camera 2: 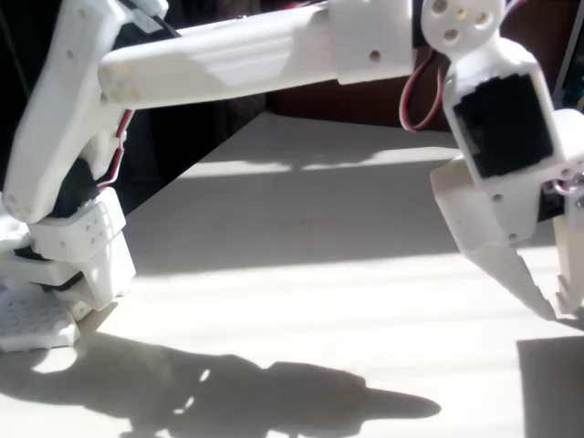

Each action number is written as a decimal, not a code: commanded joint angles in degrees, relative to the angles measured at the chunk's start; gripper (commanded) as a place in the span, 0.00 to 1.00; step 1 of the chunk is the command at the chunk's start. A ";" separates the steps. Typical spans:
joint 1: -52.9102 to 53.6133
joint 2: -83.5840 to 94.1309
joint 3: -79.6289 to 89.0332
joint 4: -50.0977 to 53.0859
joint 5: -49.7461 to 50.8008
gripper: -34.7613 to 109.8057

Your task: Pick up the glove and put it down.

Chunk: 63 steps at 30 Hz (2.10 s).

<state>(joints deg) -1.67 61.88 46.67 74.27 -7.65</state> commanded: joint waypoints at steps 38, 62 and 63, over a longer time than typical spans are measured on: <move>2.20 101.34 100.63 -27.42 -0.26 0.24; 2.11 115.40 118.30 -18.72 -0.26 0.24; 2.11 115.84 118.30 -16.44 -0.26 0.24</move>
<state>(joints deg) 0.53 176.75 165.23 53.44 -7.47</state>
